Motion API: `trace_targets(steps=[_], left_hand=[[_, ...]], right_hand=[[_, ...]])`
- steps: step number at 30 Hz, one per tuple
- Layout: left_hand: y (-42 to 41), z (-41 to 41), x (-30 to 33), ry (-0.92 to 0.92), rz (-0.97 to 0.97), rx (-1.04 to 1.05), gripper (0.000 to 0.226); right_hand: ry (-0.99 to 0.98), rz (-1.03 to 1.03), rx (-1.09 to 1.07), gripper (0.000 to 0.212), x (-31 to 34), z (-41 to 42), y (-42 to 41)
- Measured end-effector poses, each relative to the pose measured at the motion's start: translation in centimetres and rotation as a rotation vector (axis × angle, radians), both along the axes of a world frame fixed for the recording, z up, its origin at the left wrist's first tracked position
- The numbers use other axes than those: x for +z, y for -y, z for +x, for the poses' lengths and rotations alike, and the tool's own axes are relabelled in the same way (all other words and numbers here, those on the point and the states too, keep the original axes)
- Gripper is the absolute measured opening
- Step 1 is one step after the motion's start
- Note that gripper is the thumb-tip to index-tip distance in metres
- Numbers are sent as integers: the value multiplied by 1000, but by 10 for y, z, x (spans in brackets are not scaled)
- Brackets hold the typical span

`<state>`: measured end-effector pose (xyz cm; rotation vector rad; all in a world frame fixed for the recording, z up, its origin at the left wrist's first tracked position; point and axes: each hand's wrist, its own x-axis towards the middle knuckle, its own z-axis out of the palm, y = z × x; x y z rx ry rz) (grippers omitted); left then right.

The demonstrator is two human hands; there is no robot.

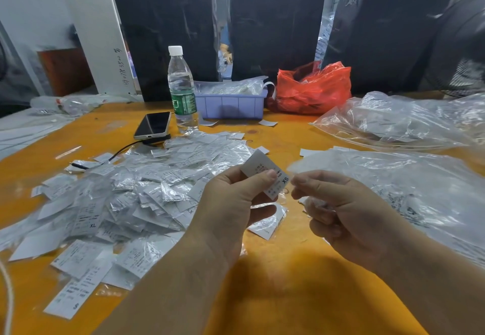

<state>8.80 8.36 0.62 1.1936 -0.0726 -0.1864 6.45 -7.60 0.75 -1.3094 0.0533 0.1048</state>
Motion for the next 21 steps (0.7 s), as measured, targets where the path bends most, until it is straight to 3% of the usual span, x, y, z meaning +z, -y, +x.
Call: trace_targets(steps=[6, 10, 15, 21], left_hand=[[0, -1, -1, 3, 2, 12, 40], [1, -1, -2, 11, 11, 9, 30], [1, -1, -2, 28, 20, 21, 40], [1, -1, 0, 34, 15, 18, 35]], right_hand=[[-1, 10, -23, 22, -1, 0, 1], [17, -20, 9, 24, -1, -1, 1], [24, -35, 28, 17, -2, -2, 0], [10, -24, -38, 21, -1, 0, 0]])
